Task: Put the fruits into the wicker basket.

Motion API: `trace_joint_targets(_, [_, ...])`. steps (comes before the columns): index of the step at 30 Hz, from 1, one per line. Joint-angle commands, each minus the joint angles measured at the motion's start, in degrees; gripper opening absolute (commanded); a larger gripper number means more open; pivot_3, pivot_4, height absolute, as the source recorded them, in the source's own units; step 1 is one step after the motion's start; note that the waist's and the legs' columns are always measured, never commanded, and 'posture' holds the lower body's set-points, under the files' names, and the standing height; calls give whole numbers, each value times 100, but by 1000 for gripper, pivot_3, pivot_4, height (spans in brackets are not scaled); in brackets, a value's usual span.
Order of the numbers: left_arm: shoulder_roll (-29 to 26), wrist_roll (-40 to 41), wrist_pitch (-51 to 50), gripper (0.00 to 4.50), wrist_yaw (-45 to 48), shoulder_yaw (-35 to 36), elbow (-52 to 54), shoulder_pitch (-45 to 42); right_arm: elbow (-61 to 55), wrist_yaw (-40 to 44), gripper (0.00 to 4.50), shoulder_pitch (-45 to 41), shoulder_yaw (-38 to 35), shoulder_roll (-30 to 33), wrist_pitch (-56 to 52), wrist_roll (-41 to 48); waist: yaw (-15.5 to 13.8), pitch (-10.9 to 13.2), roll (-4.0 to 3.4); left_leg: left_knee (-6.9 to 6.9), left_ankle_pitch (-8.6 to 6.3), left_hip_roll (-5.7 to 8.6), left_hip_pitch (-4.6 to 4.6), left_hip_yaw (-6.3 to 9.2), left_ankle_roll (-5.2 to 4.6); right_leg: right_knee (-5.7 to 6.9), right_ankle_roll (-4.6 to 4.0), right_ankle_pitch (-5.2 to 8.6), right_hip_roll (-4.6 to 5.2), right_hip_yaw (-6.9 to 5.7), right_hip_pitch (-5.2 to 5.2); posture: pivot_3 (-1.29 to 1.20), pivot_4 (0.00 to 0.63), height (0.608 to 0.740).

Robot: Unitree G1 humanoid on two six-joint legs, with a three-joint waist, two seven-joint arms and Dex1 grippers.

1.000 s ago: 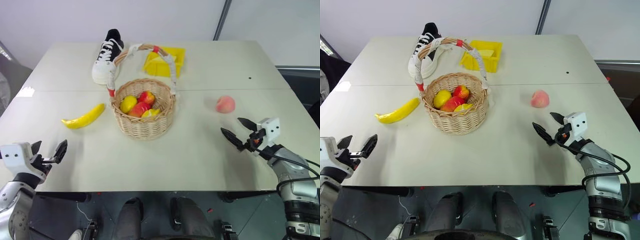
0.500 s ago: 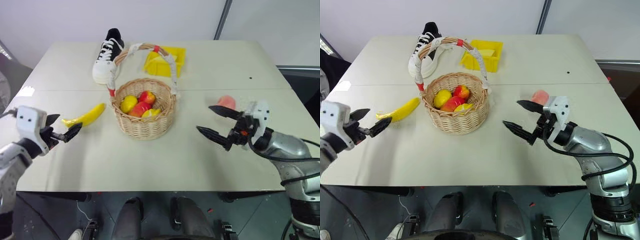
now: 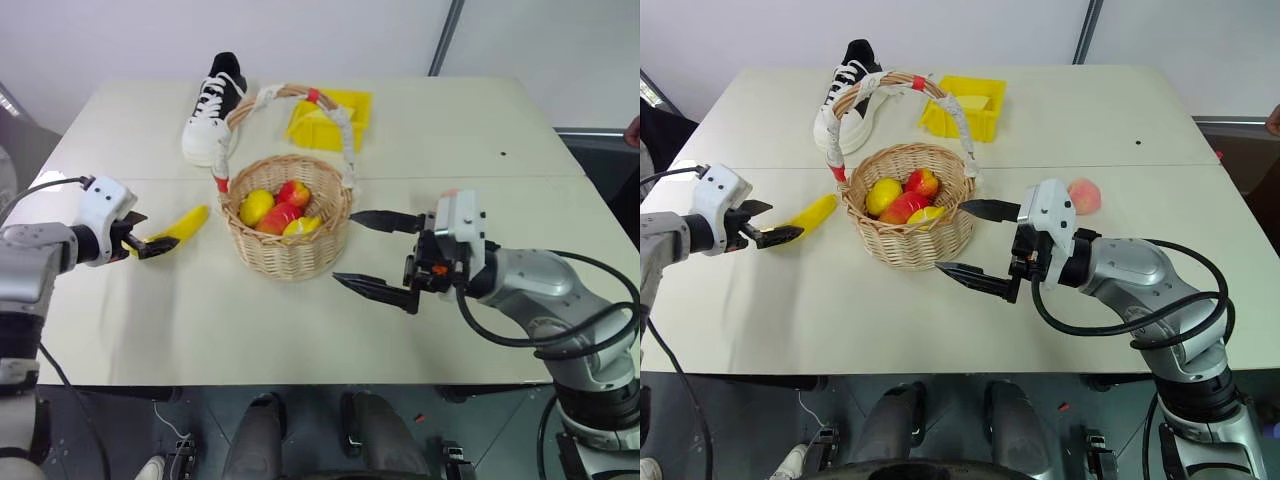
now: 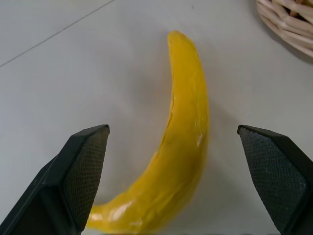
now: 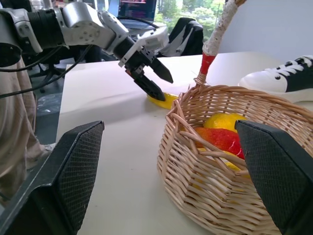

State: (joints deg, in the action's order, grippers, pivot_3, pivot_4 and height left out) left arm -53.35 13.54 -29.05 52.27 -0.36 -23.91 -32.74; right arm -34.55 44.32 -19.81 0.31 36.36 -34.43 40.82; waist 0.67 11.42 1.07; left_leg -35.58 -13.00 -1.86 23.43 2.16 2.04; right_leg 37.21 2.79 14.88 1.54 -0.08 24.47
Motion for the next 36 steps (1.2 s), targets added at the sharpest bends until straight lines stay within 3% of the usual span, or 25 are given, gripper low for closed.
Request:
trace_joint_targets(1, [91,-316,178,4500,144,-195,-429,-289,-243,-112,4465,-92,-16,-67,70,4,22,0,0,-2,0,-1,-1,0,0,3,0,0,-1,0,0,0,150,740])
trace_joint_targets(3, [156,-374,161,4500,248,-236,-656,-436,-274,-157,4465,-129,4,-76,57,-7,31,0,1,-4,0,-2,-4,0,0,11,2,-1,-3,1,1,0,150,740])
trace_joint_targets(5, [162,-409,205,3973,354,-246,-768,-490,-285,-201,4500,-181,14,-86,56,-2,37,0,1,-6,0,-4,-4,0,-1,15,3,-2,-5,1,2,0,150,740])
trace_joint_targets(9, [115,-509,282,2265,212,-106,-849,-487,-282,-238,4500,-235,23,-79,63,-1,17,0,1,-8,0,-4,-4,0,-1,21,5,-3,-4,1,3,0,150,740])
trace_joint_targets(15, [-103,-242,401,2265,0,639,-362,134,-209,-245,4500,-330,31,-69,105,-46,49,0,1,-11,0,-7,-6,-1,-1,25,9,-6,-3,4,3,0,150,740])
trace_joint_targets(22, [-28,1017,-166,2265,-68,2840,1727,1883,42,-110,4500,-467,18,-71,222,-124,26,-1,3,-14,0,-17,-7,-7,-1,32,8,-6,6,5,5,0,150,740])
trace_joint_targets(25, [55,1030,-415,2265,-237,2914,2313,2447,244,7,4500,-592,100,-140,310,-189,3,-2,1,-18,0,-17,-11,-16,-1,32,5,-4,13,6,-1,0,150,740])
trace_joint_targets(27, [193,1259,-775,2265,-443,2981,2283,2333,377,129,4500,-659,190,-187,403,-270,-14,-2,1,-26,0,-17,-11,-20,-1,32,-4,0,12,5,-6,0,150,740])
trace_joint_targets(30, [221,1237,-812,3101,-567,2804,2134,2045,503,254,4500,-702,241,-238,494,-339,-3,-9,15,-46,0,-20,-7,-20,-1,34,-16,3,6,3,-12,0,150,740])
trace_joint_targets(32, [195,1024,-745,3880,-651,2485,1912,1786,538,301,4500,-688,252,-255,548,-385,-4,-10,16,-50,0,-20,-7,-23,-1,34,-15,2,5,3,-14,0,150,740])
trace_joint_targets(33, [183,941,-719,4474,-683,2373,1821,1696,543,317,4500,-677,251,-262,566,-402,-10,-10,16,-51,0,-19,-8,-27,-1,34,-14,1,8,4,-14,0,150,740])
trace_joint_targets(36, [181,702,-674,4474,-751,1993,1442,1343,483,317,4500,-588,222,-270,595,-441,16,-10,16,-48,0,-18,-8,-29,-1,35,2,-8,6,6,-14,0,150,740])
